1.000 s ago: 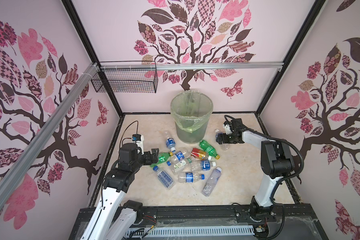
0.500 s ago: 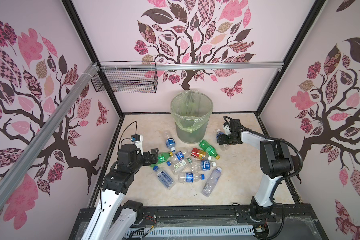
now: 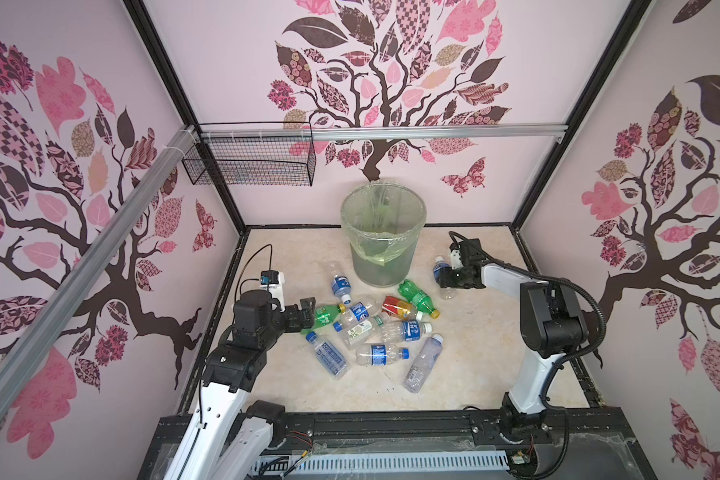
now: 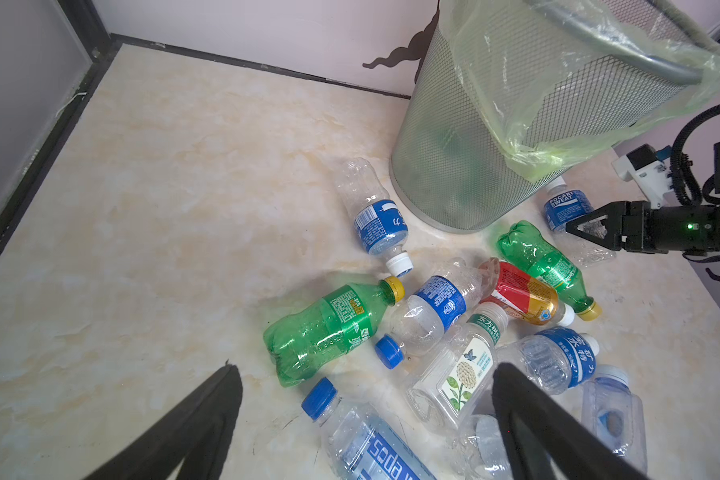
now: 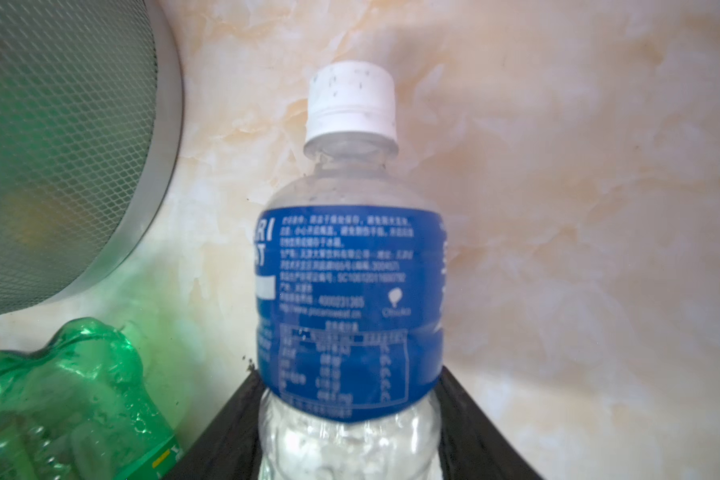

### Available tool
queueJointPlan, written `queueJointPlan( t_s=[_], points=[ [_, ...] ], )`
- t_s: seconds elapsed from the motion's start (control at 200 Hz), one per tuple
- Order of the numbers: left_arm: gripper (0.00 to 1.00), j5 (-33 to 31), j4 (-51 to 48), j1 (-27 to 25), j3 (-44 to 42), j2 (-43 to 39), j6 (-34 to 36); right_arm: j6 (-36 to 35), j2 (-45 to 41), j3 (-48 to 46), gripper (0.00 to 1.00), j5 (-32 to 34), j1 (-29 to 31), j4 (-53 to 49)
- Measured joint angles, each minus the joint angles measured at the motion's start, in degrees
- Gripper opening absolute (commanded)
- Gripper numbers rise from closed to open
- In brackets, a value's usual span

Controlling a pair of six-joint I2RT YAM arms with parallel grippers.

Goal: Throw the plastic bottles in the bin
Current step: 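Close the right gripper on the blue-label bottle and lift it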

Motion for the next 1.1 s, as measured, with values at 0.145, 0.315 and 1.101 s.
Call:
queueJointPlan(
  t_s=[0.145, 0.315, 1.101],
  points=[
    [0.98, 0.0, 0.0, 0.0, 0.0, 0.0, 0.0, 1.2, -3.9, -3.8, 0.54, 0.2, 0.0, -0.3],
    [0.98, 0.0, 0.0, 0.0, 0.0, -0.1, 0.0, 3.3, -11.5, -7.1, 0.53, 0.5, 0.0, -0.5],
    [0.98, 1.0, 0.4, 0.0, 0.0, -2.3, -0.1, 6.8, -63.3, -21.3, 0.53, -6.9, 0.0, 4.4]
  ],
)
